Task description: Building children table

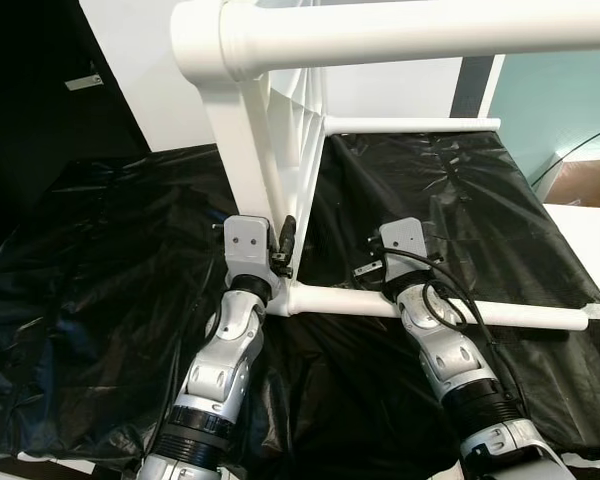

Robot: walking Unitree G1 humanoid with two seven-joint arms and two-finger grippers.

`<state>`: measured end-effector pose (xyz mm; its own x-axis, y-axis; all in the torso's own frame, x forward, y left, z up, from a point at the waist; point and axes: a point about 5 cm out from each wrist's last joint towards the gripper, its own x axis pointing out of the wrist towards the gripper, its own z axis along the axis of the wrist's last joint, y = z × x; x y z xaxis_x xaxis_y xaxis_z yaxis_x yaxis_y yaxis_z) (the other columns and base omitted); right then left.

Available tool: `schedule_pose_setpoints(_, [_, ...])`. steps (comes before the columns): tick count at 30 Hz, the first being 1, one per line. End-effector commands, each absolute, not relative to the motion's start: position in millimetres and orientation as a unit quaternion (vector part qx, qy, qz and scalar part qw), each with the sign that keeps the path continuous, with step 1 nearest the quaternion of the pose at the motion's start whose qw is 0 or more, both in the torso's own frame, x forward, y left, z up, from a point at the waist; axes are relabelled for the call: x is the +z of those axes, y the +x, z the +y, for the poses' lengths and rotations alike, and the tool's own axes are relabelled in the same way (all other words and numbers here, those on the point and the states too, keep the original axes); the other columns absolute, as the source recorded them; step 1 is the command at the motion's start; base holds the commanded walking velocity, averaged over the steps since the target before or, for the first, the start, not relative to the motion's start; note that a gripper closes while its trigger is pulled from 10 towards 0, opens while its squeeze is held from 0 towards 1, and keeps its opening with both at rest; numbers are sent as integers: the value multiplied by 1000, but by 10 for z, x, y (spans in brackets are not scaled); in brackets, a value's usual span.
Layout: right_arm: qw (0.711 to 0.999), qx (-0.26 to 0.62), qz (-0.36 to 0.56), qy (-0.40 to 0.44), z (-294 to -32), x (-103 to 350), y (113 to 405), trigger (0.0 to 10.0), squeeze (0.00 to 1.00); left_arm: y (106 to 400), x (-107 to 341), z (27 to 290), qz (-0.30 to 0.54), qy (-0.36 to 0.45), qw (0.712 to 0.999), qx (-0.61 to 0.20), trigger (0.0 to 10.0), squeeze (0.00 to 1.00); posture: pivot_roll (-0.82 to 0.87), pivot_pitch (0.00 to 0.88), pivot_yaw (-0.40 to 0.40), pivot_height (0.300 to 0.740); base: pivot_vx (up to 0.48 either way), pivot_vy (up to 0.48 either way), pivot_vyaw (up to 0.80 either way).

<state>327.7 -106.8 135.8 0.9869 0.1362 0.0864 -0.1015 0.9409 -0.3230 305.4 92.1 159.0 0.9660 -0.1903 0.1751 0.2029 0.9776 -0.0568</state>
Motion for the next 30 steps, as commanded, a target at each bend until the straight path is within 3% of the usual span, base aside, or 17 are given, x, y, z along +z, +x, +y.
schedule_pose_setpoints(1, [986,82,-56,-131,-1049,1367,3211,10000,0,3046,1368,1232,-47,-15,999,-3,0,0,-26,0,113,740,0,0,0])
schedule_pose_setpoints(5, [988,88,-62,-110,-1077,1382,3159,10000,0,3019,1356,1298,-53,-16,998,6,0,0,-25,0,114,740,0,0,0])
schedule_pose_setpoints(6, [990,84,-63,-90,-1133,1383,3105,10000,0,2987,1359,1343,-61,-26,998,10,471,0,-26,0,117,740,0,0,0])
schedule_pose_setpoints(8, [993,66,-63,-78,-1233,1365,3041,10000,0,2961,1335,1419,-61,-32,997,21,0,0,-26,0,119,740,0,0,0])
schedule_pose_setpoints(14, [996,19,-59,-65,-1432,1336,2948,10000,0,2932,1268,1584,-52,-28,997,45,78,0,-32,0,125,740,0,0,0])
schedule_pose_setpoints(15, [996,-2,-57,-65,-1513,1330,2914,10000,0,2931,1234,1668,-46,-18,997,58,1098,0,-35,0,129,740,0,0,0])
schedule_pose_setpoints(20, [996,-20,-58,-66,-1573,1340,2862,10000,0,2930,1180,1882,-38,2,995,90,627,0,-48,0,139,740,0,0,0])
schedule_pose_setpoints(23, [996,-20,-60,-64,-1575,1359,2852,10000,0,2900,1196,1943,-47,6,995,89,1804,0,-50,0,142,740,0,0,0])
schedule_pose_setpoints(25, [996,-21,-60,-63,-1594,1370,2847,10000,0,2855,1227,1950,-61,2,996,72,4431,0,-48,0,143,740,0,0,0])
schedule_pose_setpoints(28, [996,-21,-59,-62,-1604,1374,2841,10000,0,2837,1238,1948,-66,1,996,66,4824,0,-48,0,143,740,0,0,0])
schedule_pose_setpoints(29, [996,-23,-58,-63,-1627,1376,2841,10000,0,2767,1253,1984,-73,1,995,61,4353,0,-40,0,142,740,0,0,0])
schedule_pose_setpoints(30, [996,-25,-58,-65,-1658,1381,2842,10000,0,2647,1274,2035,-86,-1,995,53,4941,0,-31,0,139,740,0,0,0])
